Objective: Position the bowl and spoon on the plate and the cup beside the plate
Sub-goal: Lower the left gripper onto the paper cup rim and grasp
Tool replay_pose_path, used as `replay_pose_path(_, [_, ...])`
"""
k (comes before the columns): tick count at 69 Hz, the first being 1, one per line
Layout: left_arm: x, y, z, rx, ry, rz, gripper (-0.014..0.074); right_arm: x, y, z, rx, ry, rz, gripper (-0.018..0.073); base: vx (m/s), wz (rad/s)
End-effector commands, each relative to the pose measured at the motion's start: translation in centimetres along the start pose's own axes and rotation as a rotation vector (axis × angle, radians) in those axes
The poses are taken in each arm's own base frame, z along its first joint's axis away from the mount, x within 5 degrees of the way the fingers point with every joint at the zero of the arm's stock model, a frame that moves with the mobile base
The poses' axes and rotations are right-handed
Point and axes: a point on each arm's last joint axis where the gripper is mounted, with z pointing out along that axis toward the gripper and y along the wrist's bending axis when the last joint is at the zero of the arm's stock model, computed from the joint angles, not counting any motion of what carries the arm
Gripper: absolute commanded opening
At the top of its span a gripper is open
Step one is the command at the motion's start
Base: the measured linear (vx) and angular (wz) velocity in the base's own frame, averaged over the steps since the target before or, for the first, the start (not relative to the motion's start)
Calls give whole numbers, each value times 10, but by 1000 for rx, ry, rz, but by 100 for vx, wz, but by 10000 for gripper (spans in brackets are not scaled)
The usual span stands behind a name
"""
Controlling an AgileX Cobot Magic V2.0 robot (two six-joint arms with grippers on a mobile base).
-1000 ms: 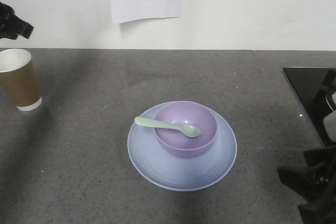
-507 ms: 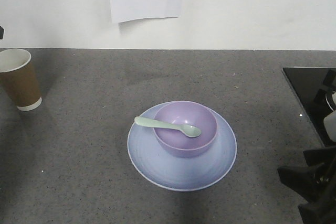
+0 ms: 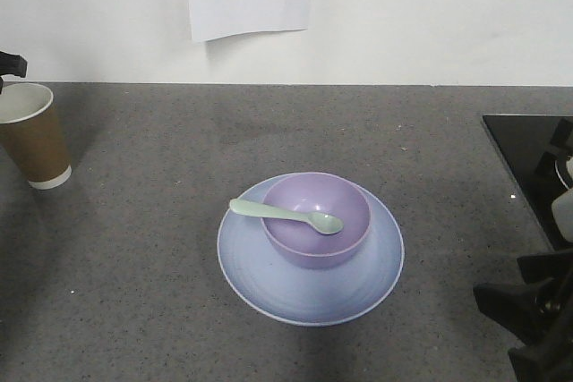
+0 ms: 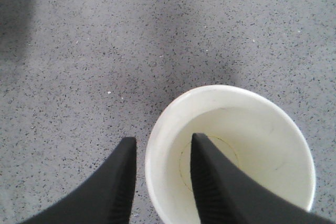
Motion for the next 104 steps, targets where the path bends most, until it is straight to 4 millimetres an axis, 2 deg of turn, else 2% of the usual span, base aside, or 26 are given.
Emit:
replay_pose_path(1, [-15, 1, -24, -8, -128, -5, 254, -10, -1, -6, 12, -78, -14, 390, 0, 0])
replay_pose_path(20, [-13, 1, -8, -4, -98, -6, 254, -10, -1, -6, 12, -78, -14, 390, 0, 0])
replay_pose_path(42, [-13, 1, -2, -4, -94, -6, 251, -10, 0, -6, 11, -76, -14, 390, 0, 0])
replay_pose_path(74, [-12, 1, -2, -8, -81, -2, 141, -10, 0, -6, 11, -76, -14, 390, 0, 0])
replay_pose_path(97, [-6, 2, 7, -22, -19, 14, 134, -10, 0, -6, 11, -75, -14, 390, 0, 0])
replay_pose_path(104, [-7, 2, 6, -22, -24, 14, 106, -10, 0, -6, 11, -75, -14, 390, 0, 0])
